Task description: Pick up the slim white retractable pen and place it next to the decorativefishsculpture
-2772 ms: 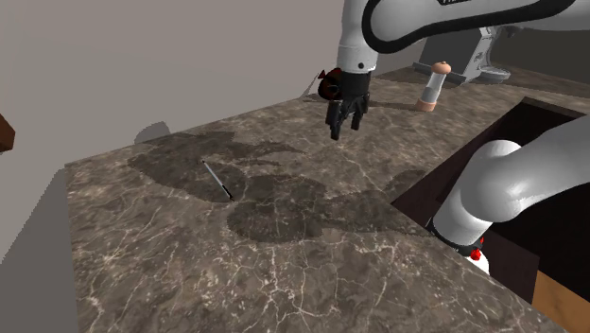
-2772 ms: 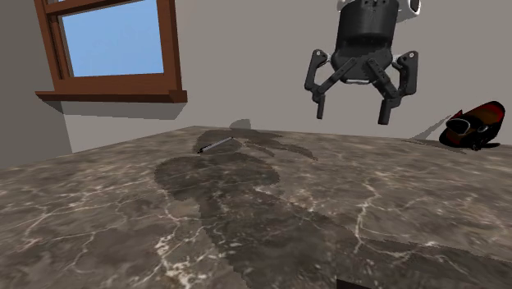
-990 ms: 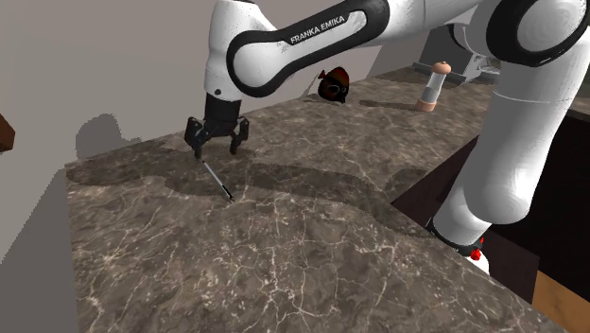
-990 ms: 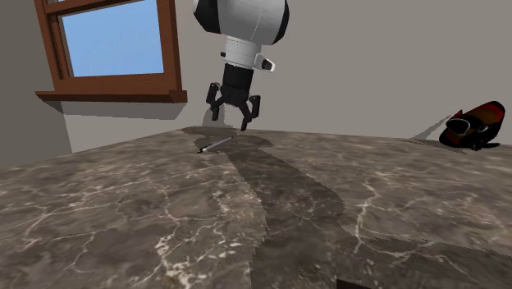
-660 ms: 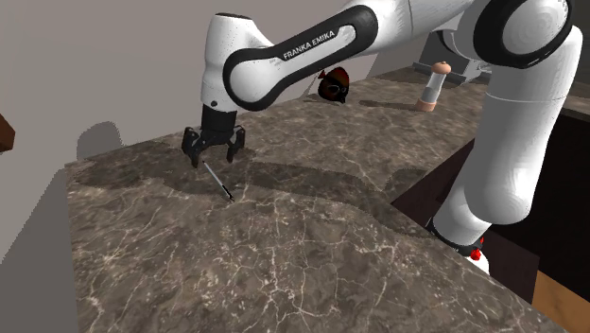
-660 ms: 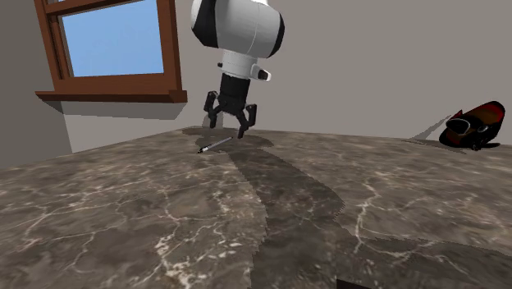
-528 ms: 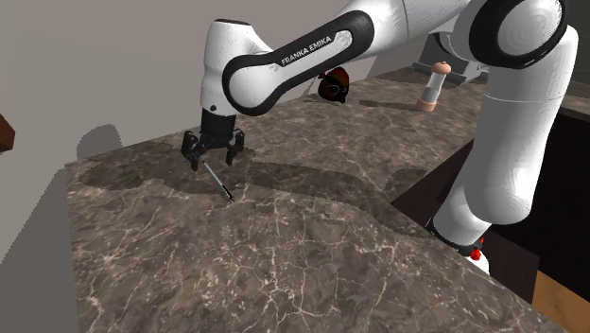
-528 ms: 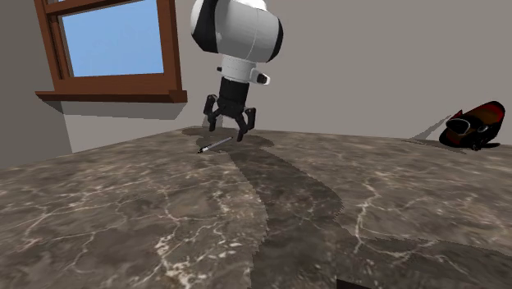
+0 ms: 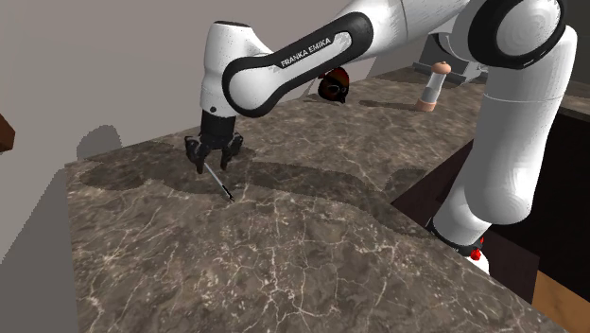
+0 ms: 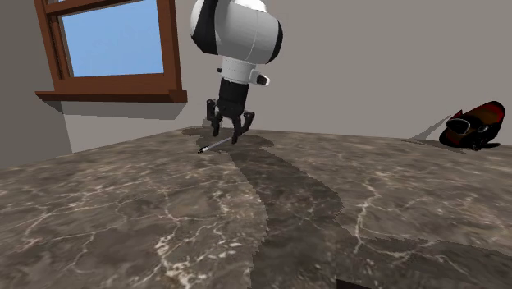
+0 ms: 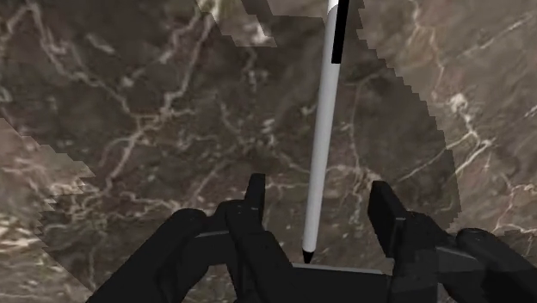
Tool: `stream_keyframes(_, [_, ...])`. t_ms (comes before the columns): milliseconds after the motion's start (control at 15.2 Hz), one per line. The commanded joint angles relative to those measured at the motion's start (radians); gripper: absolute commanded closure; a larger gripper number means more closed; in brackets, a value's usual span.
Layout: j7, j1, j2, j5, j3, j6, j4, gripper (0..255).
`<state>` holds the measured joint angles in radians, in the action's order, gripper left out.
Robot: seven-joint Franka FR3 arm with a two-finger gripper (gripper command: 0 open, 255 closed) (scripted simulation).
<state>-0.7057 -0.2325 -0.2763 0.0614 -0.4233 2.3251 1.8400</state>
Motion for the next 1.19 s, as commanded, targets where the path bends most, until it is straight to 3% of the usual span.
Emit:
stream_keyframes(0, [0.0,0.0,0.0,0.0,0.0,0.0,0.0,255])
stream_keyframes(528, [0.0,0.0,0.0,0.0,0.0,0.0,0.0,255])
stream_keyframes(1122, [-0.004,0.005,0.041,0.012,-0.005,-0.109,-0.072,255])
